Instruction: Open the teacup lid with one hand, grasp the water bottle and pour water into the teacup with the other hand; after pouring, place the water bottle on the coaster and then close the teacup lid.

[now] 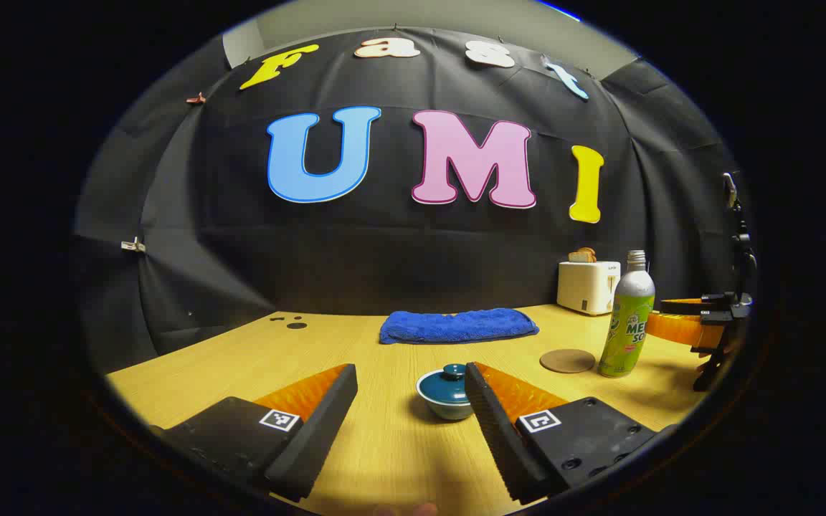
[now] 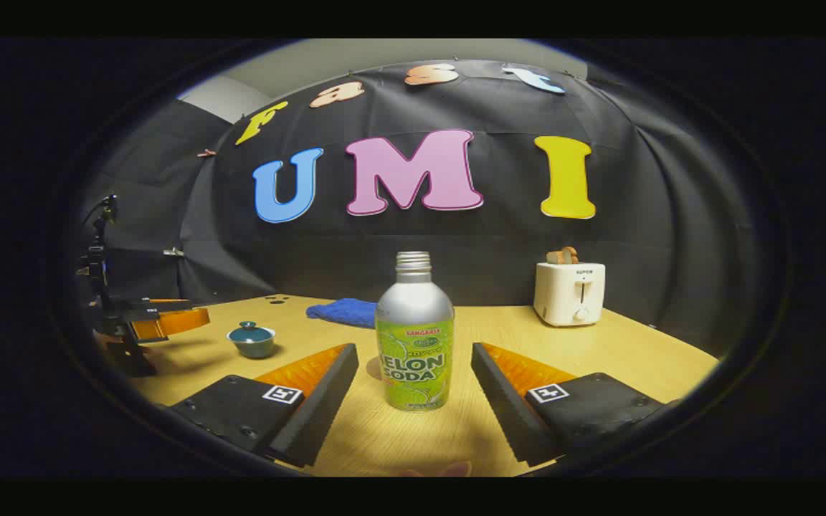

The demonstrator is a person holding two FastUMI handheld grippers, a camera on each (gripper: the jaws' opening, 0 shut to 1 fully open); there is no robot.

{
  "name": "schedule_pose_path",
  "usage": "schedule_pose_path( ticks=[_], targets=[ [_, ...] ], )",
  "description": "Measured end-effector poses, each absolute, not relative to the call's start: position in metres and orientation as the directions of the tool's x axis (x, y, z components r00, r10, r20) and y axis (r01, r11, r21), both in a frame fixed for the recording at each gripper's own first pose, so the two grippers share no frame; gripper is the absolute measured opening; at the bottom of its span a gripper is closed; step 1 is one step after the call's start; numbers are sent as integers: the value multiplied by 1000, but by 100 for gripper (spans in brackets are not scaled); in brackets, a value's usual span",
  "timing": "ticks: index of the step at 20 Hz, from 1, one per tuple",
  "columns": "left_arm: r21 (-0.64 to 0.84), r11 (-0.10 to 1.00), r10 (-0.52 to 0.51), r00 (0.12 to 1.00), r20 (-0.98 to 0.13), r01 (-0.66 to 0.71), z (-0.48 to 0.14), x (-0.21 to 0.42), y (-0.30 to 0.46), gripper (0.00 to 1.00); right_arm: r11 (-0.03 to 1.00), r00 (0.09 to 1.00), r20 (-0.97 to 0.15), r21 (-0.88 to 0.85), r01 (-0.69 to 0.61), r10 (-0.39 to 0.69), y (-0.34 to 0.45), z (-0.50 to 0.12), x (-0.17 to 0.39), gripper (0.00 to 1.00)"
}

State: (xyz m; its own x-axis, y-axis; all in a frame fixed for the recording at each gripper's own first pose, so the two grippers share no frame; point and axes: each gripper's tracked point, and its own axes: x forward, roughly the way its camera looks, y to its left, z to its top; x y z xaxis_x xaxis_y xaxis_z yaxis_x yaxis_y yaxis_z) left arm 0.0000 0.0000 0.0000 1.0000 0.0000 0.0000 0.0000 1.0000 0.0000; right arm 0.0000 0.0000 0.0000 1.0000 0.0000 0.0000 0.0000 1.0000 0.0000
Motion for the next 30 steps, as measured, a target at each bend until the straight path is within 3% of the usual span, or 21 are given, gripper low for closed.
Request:
schedule_pose_path(
  ticks=[17,24,27,30],
  targets=[
    [57,993,-100,992,-78,104,-13,42,-35,95,1000,1000,0,0,-1,1,0,0,0,98],
    [56,992,-110,988,-109,117,-18,60,-39,89,1000,1000,0,0,-1,1,0,-2,0,98],
    [41,992,-114,981,-155,122,-24,67,-39,78,1000,1000,0,0,-2,2,-1,-2,0,98],
    [47,991,-119,979,-167,128,-26,71,-41,72,1000,1000,1,0,-2,2,-1,-2,0,98]
  ],
)
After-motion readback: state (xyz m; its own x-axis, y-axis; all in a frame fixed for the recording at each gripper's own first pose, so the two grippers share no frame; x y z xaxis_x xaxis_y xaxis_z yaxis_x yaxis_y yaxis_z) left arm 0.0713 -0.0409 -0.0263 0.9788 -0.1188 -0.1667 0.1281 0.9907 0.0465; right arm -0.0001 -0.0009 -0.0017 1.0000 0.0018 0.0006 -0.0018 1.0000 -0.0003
